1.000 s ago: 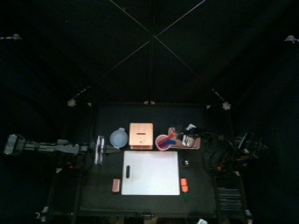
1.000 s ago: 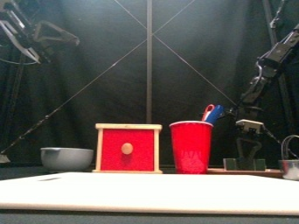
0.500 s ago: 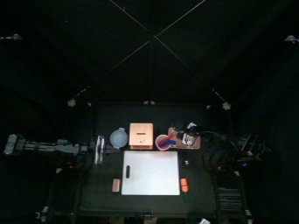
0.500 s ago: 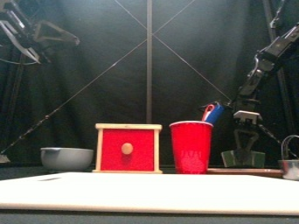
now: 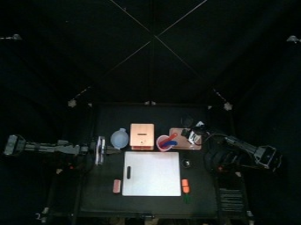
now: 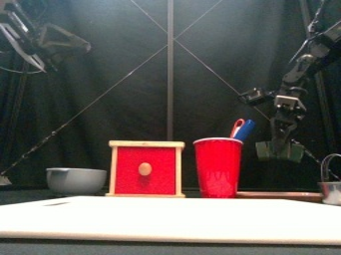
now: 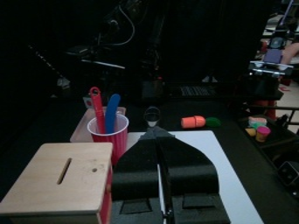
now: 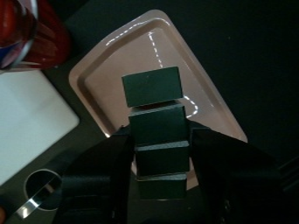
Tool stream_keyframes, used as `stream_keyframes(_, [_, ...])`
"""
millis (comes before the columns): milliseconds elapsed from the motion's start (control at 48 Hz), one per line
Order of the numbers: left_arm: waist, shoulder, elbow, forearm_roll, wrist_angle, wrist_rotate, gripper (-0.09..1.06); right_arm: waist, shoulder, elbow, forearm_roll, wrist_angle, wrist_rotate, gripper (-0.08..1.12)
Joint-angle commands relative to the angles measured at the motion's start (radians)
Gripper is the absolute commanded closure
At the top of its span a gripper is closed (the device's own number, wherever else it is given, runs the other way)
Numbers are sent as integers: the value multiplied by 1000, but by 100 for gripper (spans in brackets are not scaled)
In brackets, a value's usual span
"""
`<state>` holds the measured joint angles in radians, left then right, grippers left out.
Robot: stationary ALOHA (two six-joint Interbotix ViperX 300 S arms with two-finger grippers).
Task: Place sushi on board then cut the sushi with the knife then place the pieces on the plate
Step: Place the sushi on the board
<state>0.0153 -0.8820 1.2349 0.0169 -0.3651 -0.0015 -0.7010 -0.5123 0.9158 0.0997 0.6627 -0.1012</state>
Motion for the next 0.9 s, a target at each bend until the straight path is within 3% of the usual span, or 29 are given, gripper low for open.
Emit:
stream_keyframes(21, [3, 5, -17, 0, -11, 0, 99, 23, -101, -11, 2, 40, 72, 56])
stream_keyframes(396, [15, 5, -15, 2, -11, 0, 99, 140, -391, 64, -51, 109, 393, 56])
stream_keyframes(646, [15, 5, -14, 0, -11, -2, 99, 291, -411, 110, -86, 23, 614, 55])
stream_keyframes(896, [15, 5, -14, 0, -9, -2, 99, 459, -385, 110, -227, -64, 856, 53])
